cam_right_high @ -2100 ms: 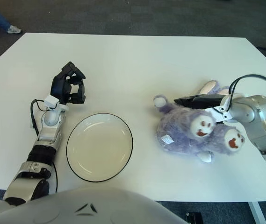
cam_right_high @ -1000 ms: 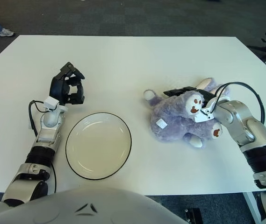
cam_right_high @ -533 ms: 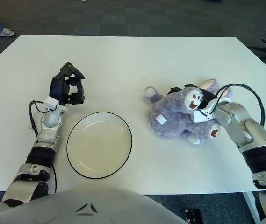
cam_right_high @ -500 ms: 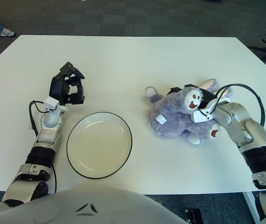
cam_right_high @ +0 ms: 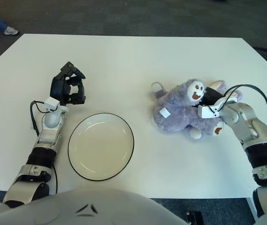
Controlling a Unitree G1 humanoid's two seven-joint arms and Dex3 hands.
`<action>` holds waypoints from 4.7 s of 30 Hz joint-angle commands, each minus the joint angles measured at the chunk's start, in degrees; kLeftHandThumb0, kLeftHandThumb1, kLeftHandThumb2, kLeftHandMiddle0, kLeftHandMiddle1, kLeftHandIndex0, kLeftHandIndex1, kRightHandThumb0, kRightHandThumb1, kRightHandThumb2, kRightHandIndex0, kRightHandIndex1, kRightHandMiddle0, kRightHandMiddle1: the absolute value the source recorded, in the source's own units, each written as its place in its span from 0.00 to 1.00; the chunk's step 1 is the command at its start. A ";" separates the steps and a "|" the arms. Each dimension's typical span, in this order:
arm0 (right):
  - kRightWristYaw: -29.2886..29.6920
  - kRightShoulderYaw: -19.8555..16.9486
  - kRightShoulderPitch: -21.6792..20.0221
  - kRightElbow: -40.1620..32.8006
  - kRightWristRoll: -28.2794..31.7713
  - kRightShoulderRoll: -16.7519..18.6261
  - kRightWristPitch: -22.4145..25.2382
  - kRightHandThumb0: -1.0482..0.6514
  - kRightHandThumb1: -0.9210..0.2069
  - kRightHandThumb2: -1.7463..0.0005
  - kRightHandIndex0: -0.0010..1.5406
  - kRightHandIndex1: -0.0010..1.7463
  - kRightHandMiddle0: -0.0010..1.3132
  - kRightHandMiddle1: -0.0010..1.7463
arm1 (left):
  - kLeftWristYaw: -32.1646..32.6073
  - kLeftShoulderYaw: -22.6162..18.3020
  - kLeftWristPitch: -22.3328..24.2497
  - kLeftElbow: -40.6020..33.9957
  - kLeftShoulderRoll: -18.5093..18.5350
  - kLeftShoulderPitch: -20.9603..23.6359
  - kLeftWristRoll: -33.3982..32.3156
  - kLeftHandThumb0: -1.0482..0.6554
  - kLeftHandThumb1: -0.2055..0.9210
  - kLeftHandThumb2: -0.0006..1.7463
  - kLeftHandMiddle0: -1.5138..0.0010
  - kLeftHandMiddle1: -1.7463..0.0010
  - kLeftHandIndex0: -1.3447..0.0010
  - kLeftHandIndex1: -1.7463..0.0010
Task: Put the doll into the plate.
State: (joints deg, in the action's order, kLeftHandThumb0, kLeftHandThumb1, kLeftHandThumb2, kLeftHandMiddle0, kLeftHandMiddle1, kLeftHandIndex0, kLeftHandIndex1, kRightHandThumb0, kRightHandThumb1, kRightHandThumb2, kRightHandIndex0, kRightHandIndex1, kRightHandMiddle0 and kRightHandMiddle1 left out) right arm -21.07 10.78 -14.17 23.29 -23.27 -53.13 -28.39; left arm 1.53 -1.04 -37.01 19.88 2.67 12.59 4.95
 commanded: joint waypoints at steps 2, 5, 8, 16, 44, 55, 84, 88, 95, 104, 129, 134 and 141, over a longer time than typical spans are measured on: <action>-1.46 1.89 3.07 5.10 -0.72 1.37 -1.06 0.91 0.62 0.18 0.44 1.00 0.68 1.00 | 0.22 0.19 0.69 2.23 -0.39 -5.02 -0.04 0.35 0.57 0.67 0.22 0.00 0.61 0.00; -1.31 1.77 2.93 5.58 -0.66 1.26 -1.98 0.92 0.63 0.17 0.45 1.00 0.69 1.00 | 0.33 0.18 0.68 2.21 -0.39 -5.02 0.07 0.35 0.57 0.67 0.22 0.00 0.61 0.00; -1.23 1.77 2.58 6.23 -0.69 1.27 -2.61 0.92 0.64 0.17 0.46 1.00 0.70 1.00 | 0.36 0.12 0.66 2.48 -0.35 -4.84 0.07 0.35 0.56 0.67 0.21 0.00 0.61 0.00; 0.28 0.12 3.10 6.65 0.81 1.09 -4.62 0.92 0.66 0.15 0.47 1.00 0.71 1.00 | -0.05 0.16 0.85 2.57 -0.29 -4.80 -0.32 0.35 0.56 0.67 0.21 0.00 0.61 0.00; 6.68 -15.85 14.06 -23.21 6.59 6.50 6.23 0.93 0.67 0.15 0.47 1.00 0.72 1.00 | 1.89 -0.34 11.16 0.48 1.96 -3.95 2.26 0.36 0.58 0.66 0.26 0.00 0.62 0.00; 10.12 -18.69 15.11 -30.27 4.94 11.36 8.52 0.93 0.67 0.15 0.47 1.00 0.72 1.00 | 7.52 -0.43 18.60 -2.71 2.29 -4.06 7.18 0.35 0.57 0.67 0.23 0.00 0.61 0.00; 8.09 -19.12 10.32 -43.69 5.79 18.58 16.93 0.93 0.68 0.14 0.48 1.00 0.66 1.00 | 10.34 -0.87 23.39 -2.39 0.96 -2.80 6.02 0.36 0.60 0.64 0.29 0.00 0.64 0.00; 6.30 -17.29 7.56 -44.67 7.42 19.49 18.76 0.92 0.66 0.15 0.47 1.00 0.65 1.00 | 10.71 -0.72 24.84 -2.70 0.64 -2.76 6.38 0.36 0.62 0.62 0.30 0.00 0.65 0.00; 3.41 -15.18 5.01 -46.16 10.33 20.68 19.95 0.92 0.65 0.16 0.46 1.00 0.64 1.00 | 11.30 -0.15 27.61 -4.02 0.35 -2.93 7.05 0.37 0.67 0.58 0.32 0.00 0.68 0.00; 0.94 -12.24 3.17 -47.73 12.46 22.31 20.13 0.93 0.69 0.13 0.49 1.00 0.68 1.00 | 10.65 0.57 28.92 -5.46 0.10 -3.36 6.75 0.38 0.72 0.54 0.32 0.00 0.71 0.00; -4.16 -2.83 -1.37 -46.44 15.82 28.91 19.77 0.97 0.78 0.05 0.55 1.00 0.82 1.00 | 7.55 1.61 24.57 -4.71 -0.43 -3.82 3.72 0.39 0.77 0.50 0.38 0.00 0.74 0.00; -6.29 -1.40 -2.17 -47.34 17.67 29.32 22.97 0.97 0.77 0.06 0.54 1.00 0.81 1.00 | 8.73 1.68 24.36 -4.44 -0.85 -3.73 4.44 0.39 0.78 0.49 0.39 0.00 0.74 0.00; -6.22 1.19 -3.36 -46.20 14.62 29.95 19.69 0.96 0.76 0.07 0.53 1.00 0.79 1.00 | 10.11 1.93 24.79 -4.73 -1.26 -3.77 5.23 0.39 0.78 0.49 0.40 0.00 0.75 0.00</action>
State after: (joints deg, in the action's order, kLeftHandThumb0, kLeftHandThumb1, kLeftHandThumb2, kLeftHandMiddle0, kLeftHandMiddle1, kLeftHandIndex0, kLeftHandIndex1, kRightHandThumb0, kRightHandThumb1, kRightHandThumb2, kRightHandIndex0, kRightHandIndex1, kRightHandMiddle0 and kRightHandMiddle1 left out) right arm -27.77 11.28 -15.81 -23.23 -7.18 -23.55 -6.20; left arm 10.73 0.53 -11.90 13.47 2.63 11.14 9.67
